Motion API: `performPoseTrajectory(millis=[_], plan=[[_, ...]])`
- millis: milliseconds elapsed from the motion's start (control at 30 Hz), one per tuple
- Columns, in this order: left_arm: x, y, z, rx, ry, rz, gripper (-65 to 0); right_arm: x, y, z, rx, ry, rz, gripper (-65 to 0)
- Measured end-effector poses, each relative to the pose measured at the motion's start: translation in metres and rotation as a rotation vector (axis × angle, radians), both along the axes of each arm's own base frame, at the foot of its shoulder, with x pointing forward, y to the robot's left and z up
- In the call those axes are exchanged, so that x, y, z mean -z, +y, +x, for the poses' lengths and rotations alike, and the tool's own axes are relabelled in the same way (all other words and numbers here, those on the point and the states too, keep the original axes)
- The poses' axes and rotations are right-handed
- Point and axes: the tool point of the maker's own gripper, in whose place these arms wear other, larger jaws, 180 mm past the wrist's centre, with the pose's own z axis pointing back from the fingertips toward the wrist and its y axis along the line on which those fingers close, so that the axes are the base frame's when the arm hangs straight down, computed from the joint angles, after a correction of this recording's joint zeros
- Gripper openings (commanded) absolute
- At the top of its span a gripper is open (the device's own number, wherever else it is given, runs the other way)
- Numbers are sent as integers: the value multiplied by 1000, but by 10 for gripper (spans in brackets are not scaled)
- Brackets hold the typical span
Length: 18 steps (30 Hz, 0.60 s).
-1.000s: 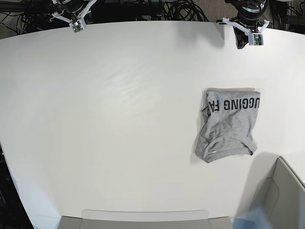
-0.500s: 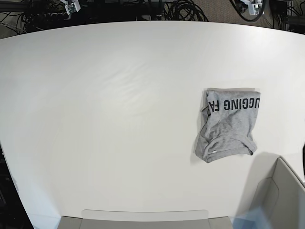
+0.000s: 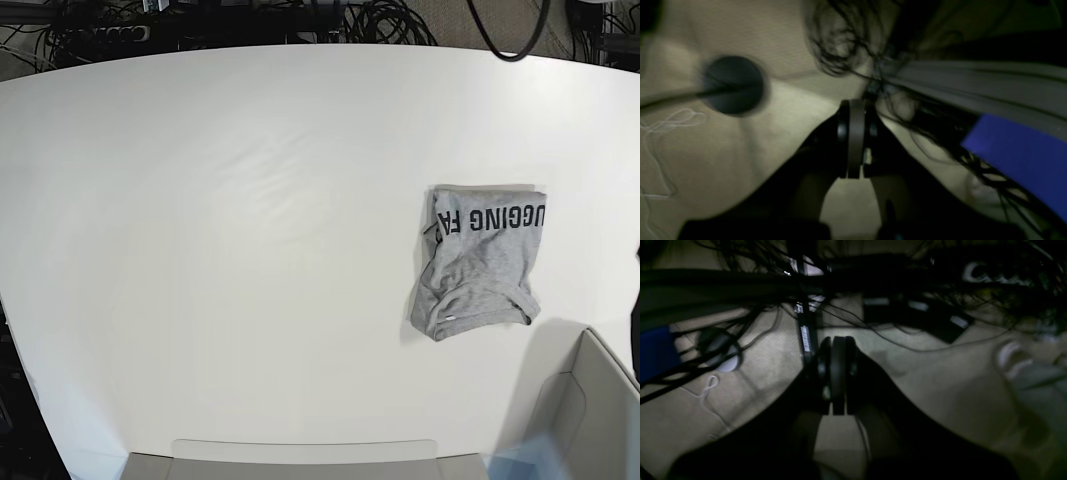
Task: Fold the T-shirt properly
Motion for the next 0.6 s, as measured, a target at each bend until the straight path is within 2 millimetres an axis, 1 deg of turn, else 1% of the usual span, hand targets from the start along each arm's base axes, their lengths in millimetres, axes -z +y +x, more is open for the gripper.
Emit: performPoseTrajectory(millis=[67,133,200,267,300,333,367,400,467,500,567,600], plan=[[16,-11,-4,-62,-13,-22,-650,9,-12,-3,37,13,-4,-650],[34,-9,-18,-66,67,-16,-650,18,-19,-5,79,24,6,-650],[47,-9,-29,-48,135,-26,-650,28,-18,-10,82,66,39,-650],[53,-5,-33,-37,178,-11,-650,37,-14,-14,98,94,86,-650],[56,5,-26,-17,187,16,-650,40,-10,-19,86,122,110,-650],[59,18,-14,7,181,59,-650,42,-7,-24,64,157,132,-650],[59,36,2,23,146,126,-650,44,-4,-27,47,174,149,-650],[60,50,14,38,137,177,-650,48,-12,-30,39,191,101,-650],[61,64,28,80,144,234,-640,58,-40,-39,-23,268,-108,-650],[62,67,34,93,144,253,-620,59,-49,-39,-68,286,-175,-650],[63,72,43,123,147,263,-582,60,-68,-32,-154,303,-342,-650],[64,71,43,134,157,260,-566,59,-75,-25,-185,303,-416,-650]])
